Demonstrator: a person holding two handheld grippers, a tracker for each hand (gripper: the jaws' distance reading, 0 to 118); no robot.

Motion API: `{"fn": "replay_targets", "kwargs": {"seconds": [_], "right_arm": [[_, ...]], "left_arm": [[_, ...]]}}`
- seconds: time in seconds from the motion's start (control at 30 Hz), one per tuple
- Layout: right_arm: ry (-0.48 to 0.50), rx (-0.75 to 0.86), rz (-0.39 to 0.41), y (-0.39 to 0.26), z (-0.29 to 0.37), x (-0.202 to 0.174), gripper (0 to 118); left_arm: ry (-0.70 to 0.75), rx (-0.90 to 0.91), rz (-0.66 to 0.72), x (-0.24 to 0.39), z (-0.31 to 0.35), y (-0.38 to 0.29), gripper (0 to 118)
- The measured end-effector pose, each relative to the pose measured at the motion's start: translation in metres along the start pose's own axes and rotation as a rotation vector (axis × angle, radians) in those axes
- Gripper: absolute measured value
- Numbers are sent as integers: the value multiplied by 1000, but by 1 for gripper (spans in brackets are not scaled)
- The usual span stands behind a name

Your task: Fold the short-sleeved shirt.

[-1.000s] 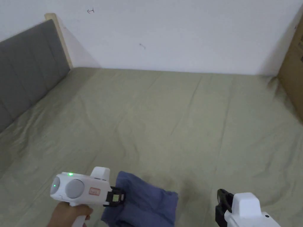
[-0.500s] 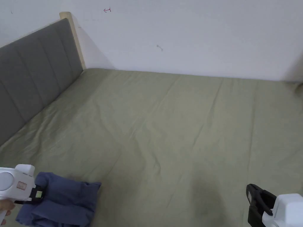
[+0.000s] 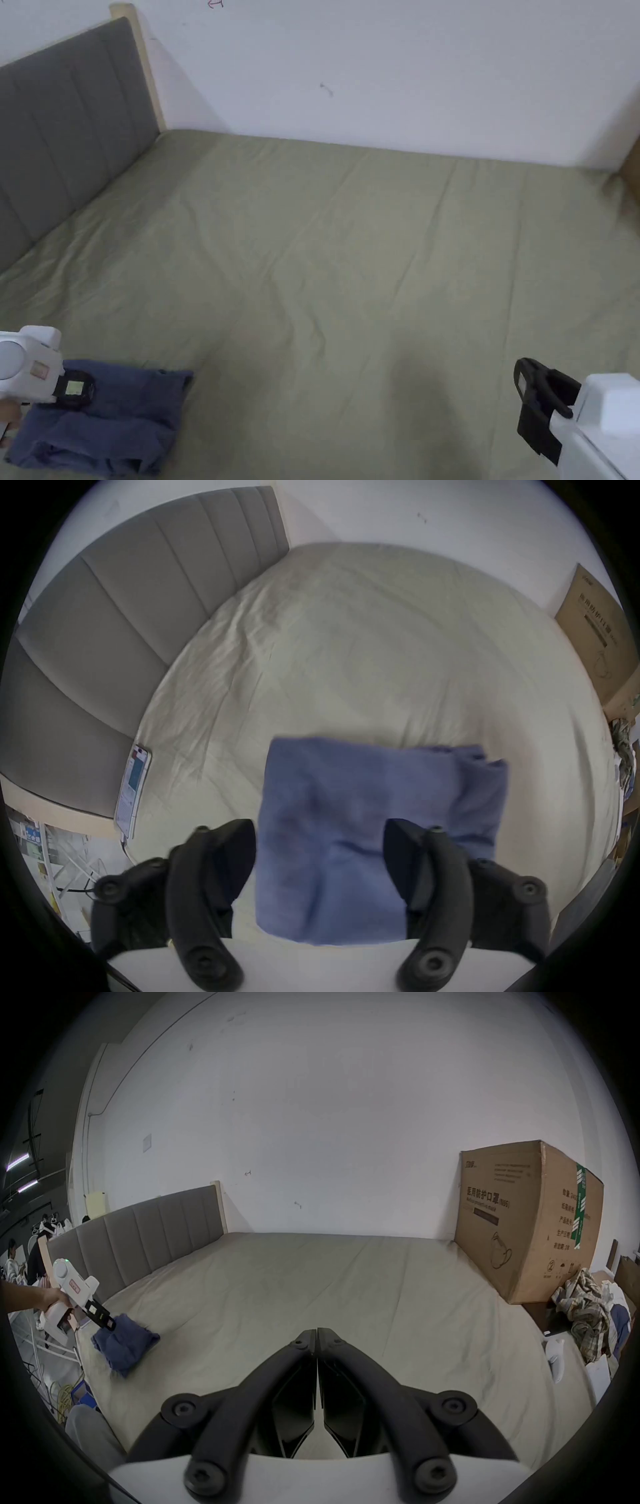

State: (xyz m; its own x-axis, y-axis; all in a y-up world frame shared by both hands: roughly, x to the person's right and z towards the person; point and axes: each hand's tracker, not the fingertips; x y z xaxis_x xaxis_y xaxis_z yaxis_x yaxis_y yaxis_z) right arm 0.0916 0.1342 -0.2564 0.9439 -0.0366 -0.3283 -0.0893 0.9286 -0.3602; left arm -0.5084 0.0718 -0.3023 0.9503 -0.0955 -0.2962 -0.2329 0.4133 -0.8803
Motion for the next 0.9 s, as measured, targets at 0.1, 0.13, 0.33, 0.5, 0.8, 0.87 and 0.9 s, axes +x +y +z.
{"fn": "replay_targets", "kwargs": {"seconds": [0.1,0.13,0.33,0.5,0.8,0.87,0.9], "right_arm": [[-41,33,10,14,17,7,0],[-41,43,7,20,23,11,0],[-90,156,32,57,65,28,0],[-133,250,59,86,101,36,0],[-212,349,90,105,137,60,0],[-226,362,92,105,142,65,0],[-230,366,93,105,144,67,0]], "left_arm": [[7,111,0,1,18,10,85],[2,151,6,7,34,12,85],[-34,427,6,55,139,14,85],[-41,720,-22,118,230,-5,85],[-111,1145,-74,235,302,-60,84],[-123,1199,-58,260,304,-73,84],[-139,1216,-65,269,299,-76,84]]}}
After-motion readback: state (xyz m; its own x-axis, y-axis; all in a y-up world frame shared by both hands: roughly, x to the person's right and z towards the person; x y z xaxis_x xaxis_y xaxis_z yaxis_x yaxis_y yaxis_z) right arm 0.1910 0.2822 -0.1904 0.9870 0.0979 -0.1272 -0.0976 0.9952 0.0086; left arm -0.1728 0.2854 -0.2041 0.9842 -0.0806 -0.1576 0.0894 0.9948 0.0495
